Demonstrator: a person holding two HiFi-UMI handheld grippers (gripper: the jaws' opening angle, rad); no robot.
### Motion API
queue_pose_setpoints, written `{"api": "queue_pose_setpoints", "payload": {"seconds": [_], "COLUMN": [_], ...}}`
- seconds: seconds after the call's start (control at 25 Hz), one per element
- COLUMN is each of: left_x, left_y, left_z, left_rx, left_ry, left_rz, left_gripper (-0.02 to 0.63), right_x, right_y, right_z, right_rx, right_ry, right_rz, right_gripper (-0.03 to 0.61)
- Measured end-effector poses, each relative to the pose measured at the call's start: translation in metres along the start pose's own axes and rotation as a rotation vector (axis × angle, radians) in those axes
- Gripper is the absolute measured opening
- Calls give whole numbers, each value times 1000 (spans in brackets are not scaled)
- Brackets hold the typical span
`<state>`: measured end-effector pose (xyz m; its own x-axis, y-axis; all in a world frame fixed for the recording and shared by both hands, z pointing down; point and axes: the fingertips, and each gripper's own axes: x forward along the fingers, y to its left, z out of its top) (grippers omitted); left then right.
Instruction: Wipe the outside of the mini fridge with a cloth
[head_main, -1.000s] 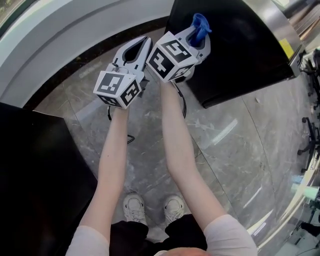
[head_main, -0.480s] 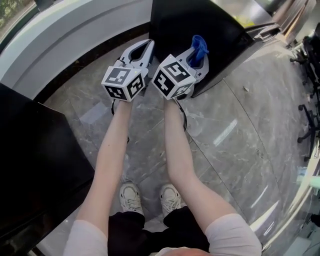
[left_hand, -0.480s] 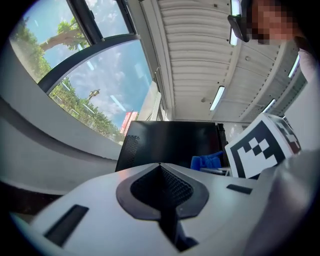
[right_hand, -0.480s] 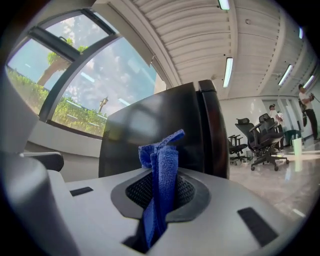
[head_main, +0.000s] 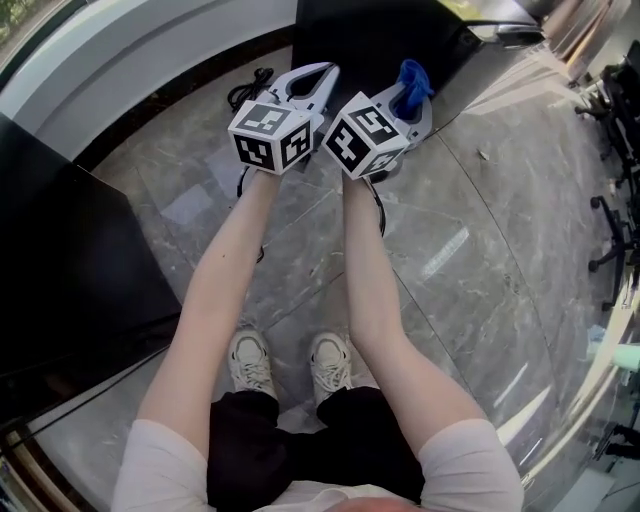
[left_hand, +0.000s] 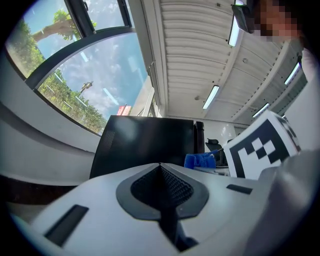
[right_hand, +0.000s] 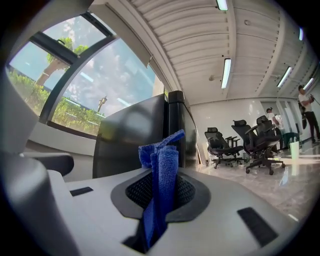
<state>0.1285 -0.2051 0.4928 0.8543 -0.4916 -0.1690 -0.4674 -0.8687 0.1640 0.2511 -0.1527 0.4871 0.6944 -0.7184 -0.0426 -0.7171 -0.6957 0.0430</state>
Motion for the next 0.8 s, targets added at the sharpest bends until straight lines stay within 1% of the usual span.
{"api": "queue_pose_setpoints", "payload": {"seconds": [0.16,0.24,0.4,0.64,0.8], "left_x": [4,4,4,1,-5], "left_y": [-13,-16,-20,-14,1], "left_z": [15,15,13,19,20], "left_rx": [-8,-9,-8,-18,-47], "left_ry": [-33,-33,-27,-44,-63], "left_rz": [-13,-14,-15,-3,35], "left_gripper": [5,5,5,5,5], "right_x": [-5,-8,-10,-13,-18], "right_y": [-19,-24,-29,-22,-1], "right_z": [1,2,2,3,11], "right_rx": [-14,-15,16,9,15], "right_ry": [-13,-15,0,-11,-36], "right_rz": [-8,-11,-13,21,68], "right_gripper": [61,61,61,61,61]}}
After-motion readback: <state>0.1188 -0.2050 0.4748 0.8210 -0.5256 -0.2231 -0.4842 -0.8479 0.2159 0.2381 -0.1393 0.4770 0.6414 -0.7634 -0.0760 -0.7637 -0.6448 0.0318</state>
